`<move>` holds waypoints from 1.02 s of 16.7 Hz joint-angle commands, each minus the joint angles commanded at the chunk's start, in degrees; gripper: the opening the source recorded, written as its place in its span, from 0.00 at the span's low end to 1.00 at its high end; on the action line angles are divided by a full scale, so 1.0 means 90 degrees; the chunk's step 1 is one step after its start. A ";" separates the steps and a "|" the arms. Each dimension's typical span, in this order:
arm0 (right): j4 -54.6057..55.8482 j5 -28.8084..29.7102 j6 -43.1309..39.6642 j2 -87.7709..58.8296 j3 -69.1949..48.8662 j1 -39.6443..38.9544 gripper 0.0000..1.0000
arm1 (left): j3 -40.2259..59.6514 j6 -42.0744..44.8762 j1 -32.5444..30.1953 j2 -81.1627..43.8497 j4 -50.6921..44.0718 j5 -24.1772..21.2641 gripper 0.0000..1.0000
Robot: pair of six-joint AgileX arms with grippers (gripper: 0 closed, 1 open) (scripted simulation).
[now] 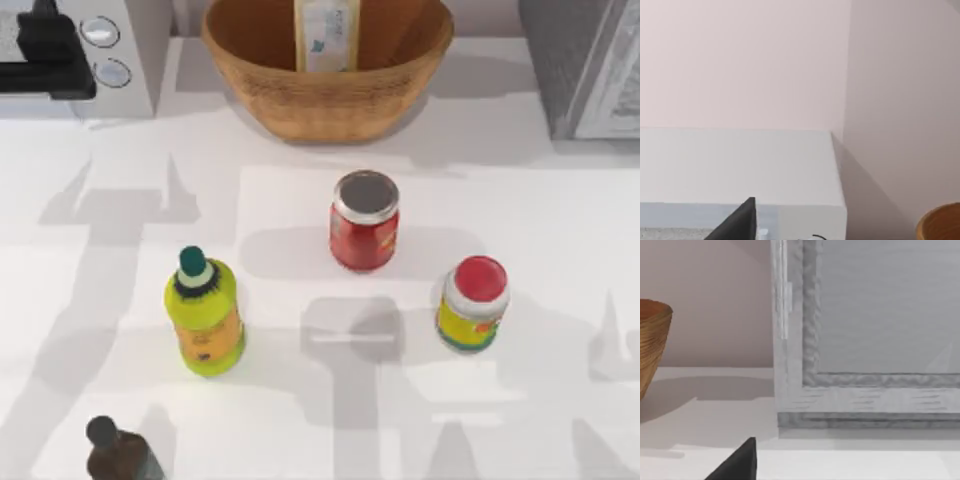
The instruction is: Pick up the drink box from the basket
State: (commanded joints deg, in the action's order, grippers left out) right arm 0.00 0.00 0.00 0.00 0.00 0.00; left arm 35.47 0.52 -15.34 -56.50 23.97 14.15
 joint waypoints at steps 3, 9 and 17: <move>0.0000 0.0000 0.0000 0.0000 0.0000 0.0000 1.00 | 0.1277 -0.0003 -0.0526 -0.1986 0.0764 0.0494 1.00; 0.0000 0.0000 0.0000 0.0000 0.0000 0.0000 1.00 | 0.3643 0.0018 -0.1517 -0.5781 0.1998 0.1386 1.00; 0.0000 0.0000 0.0000 0.0000 0.0000 0.0000 1.00 | 0.5474 -0.0018 -0.2255 -0.8733 0.2860 0.2057 1.00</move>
State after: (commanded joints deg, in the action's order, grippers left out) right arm 0.00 0.00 0.00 0.00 0.00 0.00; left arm 84.74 0.36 -35.64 -135.09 49.71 32.66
